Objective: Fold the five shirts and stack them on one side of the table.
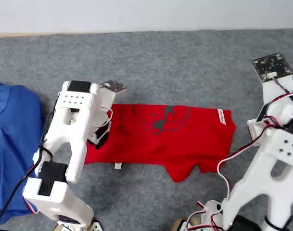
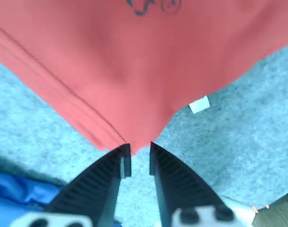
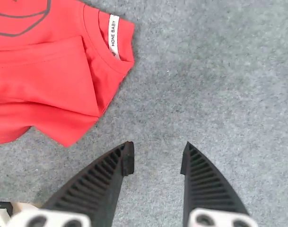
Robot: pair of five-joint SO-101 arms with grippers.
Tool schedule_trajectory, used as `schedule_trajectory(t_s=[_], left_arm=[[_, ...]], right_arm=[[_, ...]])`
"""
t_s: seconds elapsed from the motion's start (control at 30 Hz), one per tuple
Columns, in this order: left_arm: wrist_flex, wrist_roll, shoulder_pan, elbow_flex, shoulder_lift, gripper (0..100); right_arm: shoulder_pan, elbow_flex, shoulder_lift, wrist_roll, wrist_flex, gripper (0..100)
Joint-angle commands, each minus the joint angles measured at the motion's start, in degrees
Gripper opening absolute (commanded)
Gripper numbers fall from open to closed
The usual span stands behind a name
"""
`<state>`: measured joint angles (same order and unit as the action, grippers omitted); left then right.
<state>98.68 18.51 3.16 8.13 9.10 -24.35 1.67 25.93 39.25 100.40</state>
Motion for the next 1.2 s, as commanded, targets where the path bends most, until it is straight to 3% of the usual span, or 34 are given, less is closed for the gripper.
schedule_trajectory(t_s=[0.0,0.37,0.63,0.9,1.17], left_arm=[[1.8,-0.3,2.2,-2.3,-0.4,8],[1.3,-4.3,25.1,-7.3,0.1,8],[-6.9,-5.8,38.8,-7.2,2.4,9],[-13.0,-5.4,44.7,-7.3,12.2,12],[-16.5,-3.5,47.7,-7.3,15.5,14]], right_arm=[[-1.1,0.4,3.1,0.4,2.6,17.5],[-15.3,0.4,4.4,0.4,2.6,17.5],[-24.0,-2.5,4.4,0.4,2.6,17.3],[-32.2,-5.8,4.5,0.6,2.6,17.3],[-34.4,-6.1,6.2,0.6,2.6,17.3]])
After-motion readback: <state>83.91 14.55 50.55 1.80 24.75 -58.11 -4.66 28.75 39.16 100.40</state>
